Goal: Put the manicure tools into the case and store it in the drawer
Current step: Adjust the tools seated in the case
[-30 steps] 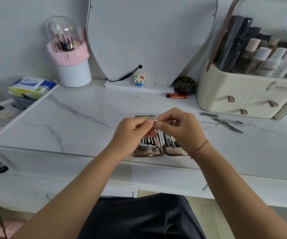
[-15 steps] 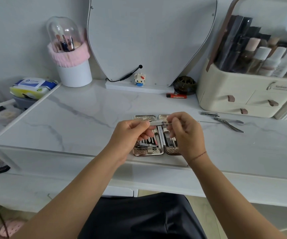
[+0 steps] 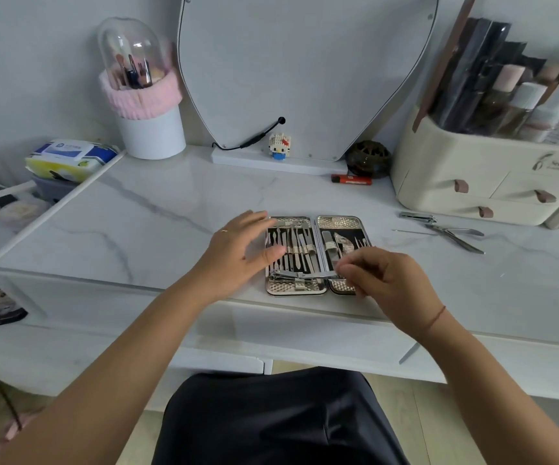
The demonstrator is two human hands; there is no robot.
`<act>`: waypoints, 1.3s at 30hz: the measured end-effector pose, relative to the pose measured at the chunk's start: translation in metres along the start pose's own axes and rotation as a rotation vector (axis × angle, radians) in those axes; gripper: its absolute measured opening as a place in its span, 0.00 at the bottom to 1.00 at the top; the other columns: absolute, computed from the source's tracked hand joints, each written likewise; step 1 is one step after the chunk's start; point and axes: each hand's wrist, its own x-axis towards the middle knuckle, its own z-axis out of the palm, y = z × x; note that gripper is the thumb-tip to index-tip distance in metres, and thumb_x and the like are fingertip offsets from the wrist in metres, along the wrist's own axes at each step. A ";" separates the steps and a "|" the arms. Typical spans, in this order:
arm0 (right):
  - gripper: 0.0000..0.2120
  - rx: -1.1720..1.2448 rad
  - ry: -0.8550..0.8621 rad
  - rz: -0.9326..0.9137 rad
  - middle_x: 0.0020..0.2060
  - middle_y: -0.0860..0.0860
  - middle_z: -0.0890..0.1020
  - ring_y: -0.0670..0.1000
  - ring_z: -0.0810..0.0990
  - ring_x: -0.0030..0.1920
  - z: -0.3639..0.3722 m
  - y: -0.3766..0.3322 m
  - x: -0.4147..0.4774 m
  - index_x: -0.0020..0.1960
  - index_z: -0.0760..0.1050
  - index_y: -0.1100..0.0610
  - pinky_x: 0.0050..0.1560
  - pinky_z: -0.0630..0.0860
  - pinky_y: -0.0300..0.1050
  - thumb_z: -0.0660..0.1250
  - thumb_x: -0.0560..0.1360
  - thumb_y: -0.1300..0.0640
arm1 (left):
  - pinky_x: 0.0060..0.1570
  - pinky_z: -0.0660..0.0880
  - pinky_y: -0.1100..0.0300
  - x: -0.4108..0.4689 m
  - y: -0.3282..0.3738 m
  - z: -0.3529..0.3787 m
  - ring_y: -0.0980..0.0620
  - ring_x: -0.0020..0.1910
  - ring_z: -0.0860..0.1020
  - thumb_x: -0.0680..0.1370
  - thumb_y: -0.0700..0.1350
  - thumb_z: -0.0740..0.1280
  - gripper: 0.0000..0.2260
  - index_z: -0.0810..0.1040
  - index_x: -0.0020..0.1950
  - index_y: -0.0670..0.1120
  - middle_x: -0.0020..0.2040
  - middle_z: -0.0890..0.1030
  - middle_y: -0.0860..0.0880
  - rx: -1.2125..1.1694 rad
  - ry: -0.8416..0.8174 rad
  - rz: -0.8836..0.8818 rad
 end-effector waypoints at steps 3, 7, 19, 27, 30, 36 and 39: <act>0.06 -0.072 -0.027 -0.004 0.27 0.43 0.79 0.44 0.75 0.28 -0.009 0.000 -0.005 0.41 0.79 0.53 0.33 0.71 0.29 0.67 0.74 0.62 | 0.73 0.50 0.57 0.000 -0.001 0.005 0.56 0.75 0.54 0.76 0.61 0.56 0.30 0.61 0.74 0.49 0.76 0.59 0.53 0.127 -0.085 0.018; 0.07 -0.095 -0.076 -0.008 0.28 0.46 0.80 0.44 0.77 0.28 -0.016 -0.003 -0.004 0.42 0.79 0.51 0.35 0.73 0.30 0.67 0.74 0.61 | 0.73 0.50 0.58 0.003 -0.002 0.009 0.54 0.75 0.54 0.79 0.58 0.54 0.27 0.58 0.75 0.48 0.77 0.56 0.52 0.265 -0.087 0.007; 0.04 -0.079 -0.065 -0.016 0.29 0.42 0.80 0.45 0.77 0.28 -0.005 -0.004 0.000 0.42 0.80 0.55 0.34 0.72 0.29 0.68 0.74 0.62 | 0.73 0.49 0.57 0.002 -0.004 0.012 0.54 0.75 0.53 0.78 0.61 0.51 0.29 0.55 0.76 0.49 0.77 0.54 0.53 0.332 -0.100 -0.012; 0.04 -0.093 -0.043 -0.025 0.28 0.48 0.79 0.47 0.77 0.28 -0.005 -0.005 0.001 0.42 0.80 0.57 0.34 0.73 0.32 0.68 0.73 0.63 | 0.72 0.54 0.51 0.012 -0.013 -0.003 0.53 0.73 0.59 0.70 0.73 0.53 0.38 0.62 0.73 0.52 0.75 0.61 0.55 0.226 -0.155 -0.013; 0.04 -0.096 -0.035 -0.023 0.28 0.47 0.79 0.46 0.77 0.27 -0.006 -0.005 0.001 0.42 0.80 0.56 0.33 0.73 0.31 0.68 0.73 0.63 | 0.70 0.53 0.52 0.018 -0.019 -0.008 0.52 0.72 0.59 0.61 0.76 0.52 0.44 0.62 0.72 0.55 0.74 0.62 0.56 0.230 -0.173 -0.014; 0.04 -0.102 -0.059 -0.037 0.30 0.44 0.80 0.44 0.77 0.31 0.007 -0.007 0.003 0.43 0.80 0.54 0.34 0.73 0.30 0.68 0.74 0.61 | 0.69 0.50 0.53 0.019 -0.024 -0.005 0.53 0.73 0.55 0.56 0.82 0.40 0.53 0.56 0.75 0.56 0.76 0.56 0.60 0.330 -0.188 -0.007; 0.04 -0.078 -0.080 -0.023 0.30 0.44 0.79 0.42 0.76 0.31 0.011 -0.010 0.006 0.43 0.80 0.53 0.34 0.72 0.30 0.68 0.74 0.60 | 0.69 0.49 0.55 0.019 -0.022 -0.004 0.53 0.73 0.55 0.55 0.82 0.39 0.53 0.56 0.75 0.56 0.76 0.56 0.60 0.340 -0.186 -0.001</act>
